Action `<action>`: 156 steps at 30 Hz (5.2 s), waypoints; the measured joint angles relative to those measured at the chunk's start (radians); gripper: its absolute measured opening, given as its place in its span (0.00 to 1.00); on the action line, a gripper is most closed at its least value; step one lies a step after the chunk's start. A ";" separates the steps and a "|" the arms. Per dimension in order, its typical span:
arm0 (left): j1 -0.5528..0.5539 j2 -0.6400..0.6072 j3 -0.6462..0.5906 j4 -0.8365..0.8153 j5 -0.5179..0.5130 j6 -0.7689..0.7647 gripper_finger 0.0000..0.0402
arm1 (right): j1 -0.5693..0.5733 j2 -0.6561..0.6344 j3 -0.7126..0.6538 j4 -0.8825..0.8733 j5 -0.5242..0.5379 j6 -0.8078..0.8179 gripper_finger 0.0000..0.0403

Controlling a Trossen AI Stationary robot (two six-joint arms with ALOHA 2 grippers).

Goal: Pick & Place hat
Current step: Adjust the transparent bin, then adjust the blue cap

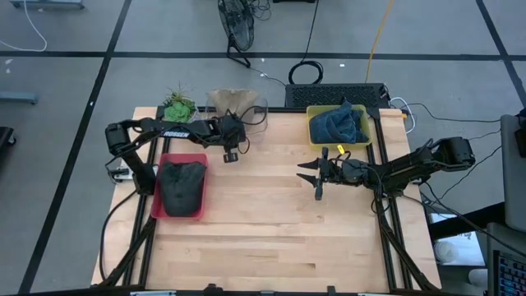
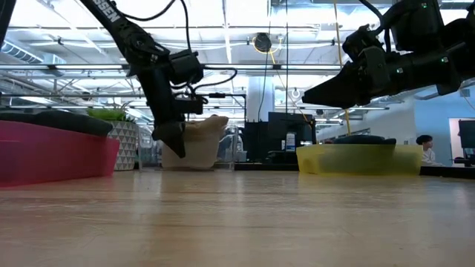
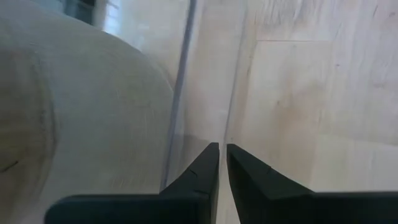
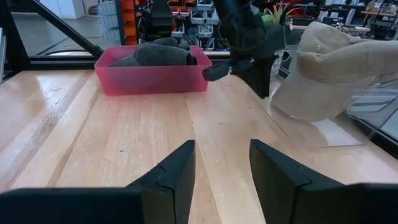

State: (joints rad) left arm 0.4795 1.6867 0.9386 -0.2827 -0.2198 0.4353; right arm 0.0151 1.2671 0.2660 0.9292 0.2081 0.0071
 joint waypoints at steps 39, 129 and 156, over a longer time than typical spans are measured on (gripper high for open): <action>-0.161 -0.017 0.003 -0.038 -0.135 -0.064 0.12 | 0.000 -0.074 0.000 -0.089 0.291 0.052 0.32; -0.187 -0.492 0.003 0.004 0.002 -0.077 0.12 | -0.708 -0.287 0.441 -1.456 0.305 0.494 0.00; -0.188 -0.492 0.003 -0.026 0.010 -0.072 0.12 | -1.008 0.136 0.538 -1.186 0.093 0.303 0.00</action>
State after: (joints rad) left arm 0.2916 1.1950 0.9413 -0.3090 -0.2100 0.3633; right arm -0.9928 1.4029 0.8036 -0.2570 0.3016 0.3102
